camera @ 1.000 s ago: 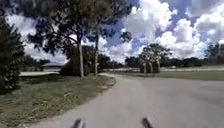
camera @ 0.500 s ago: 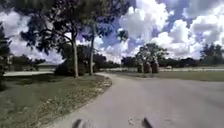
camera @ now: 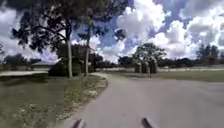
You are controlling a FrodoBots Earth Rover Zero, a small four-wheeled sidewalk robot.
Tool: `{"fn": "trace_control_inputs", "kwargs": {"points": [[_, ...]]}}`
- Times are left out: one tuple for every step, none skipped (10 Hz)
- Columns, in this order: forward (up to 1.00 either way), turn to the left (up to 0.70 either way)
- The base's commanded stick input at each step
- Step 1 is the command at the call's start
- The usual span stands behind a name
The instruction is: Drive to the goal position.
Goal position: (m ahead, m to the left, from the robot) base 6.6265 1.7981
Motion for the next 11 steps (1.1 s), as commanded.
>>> {"fn": "trace_control_inputs", "kwargs": {"points": [[0.7,0.0],[0.7,0.0],[0.7,0.0],[0.7,0.0],[0.7,0.0],[0.7,0.0],[0.7,0.0],[0.7,0.0],[0.7,0.0],[0.7,0.0],[0.7,0.0]]}}
